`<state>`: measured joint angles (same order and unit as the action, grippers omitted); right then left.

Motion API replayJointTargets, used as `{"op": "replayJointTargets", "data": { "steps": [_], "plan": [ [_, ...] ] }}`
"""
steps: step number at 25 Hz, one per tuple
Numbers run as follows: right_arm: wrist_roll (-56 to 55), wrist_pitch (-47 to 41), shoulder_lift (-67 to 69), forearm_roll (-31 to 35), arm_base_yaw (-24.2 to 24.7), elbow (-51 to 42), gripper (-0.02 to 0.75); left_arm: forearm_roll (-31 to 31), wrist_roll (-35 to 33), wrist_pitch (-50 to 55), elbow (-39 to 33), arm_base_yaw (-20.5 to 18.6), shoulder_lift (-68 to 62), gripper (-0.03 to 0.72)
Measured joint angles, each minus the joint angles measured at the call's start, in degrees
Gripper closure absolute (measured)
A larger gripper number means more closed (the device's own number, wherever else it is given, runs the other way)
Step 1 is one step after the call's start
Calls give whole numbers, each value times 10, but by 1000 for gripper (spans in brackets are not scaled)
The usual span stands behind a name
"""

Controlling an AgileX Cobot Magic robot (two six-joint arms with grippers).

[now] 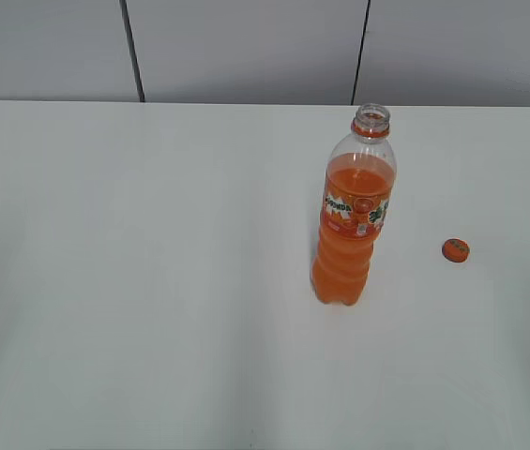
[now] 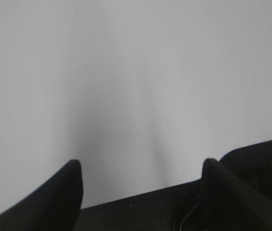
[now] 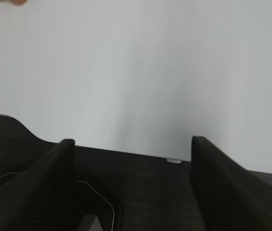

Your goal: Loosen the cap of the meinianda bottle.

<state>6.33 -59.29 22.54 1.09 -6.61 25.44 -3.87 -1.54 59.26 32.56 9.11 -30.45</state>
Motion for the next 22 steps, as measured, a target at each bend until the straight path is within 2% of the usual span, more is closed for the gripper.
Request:
{"op": "replayJointTargets", "data": {
  "steps": [12, 22],
  "plan": [
    [0, 6, -127, 1, 0, -1, 223, 0, 0, 0, 0, 0, 178, 232],
    [0, 6, -230, 2, 0, -1, 225, 0, 0, 0, 0, 0, 307, 234]
  ]
}}
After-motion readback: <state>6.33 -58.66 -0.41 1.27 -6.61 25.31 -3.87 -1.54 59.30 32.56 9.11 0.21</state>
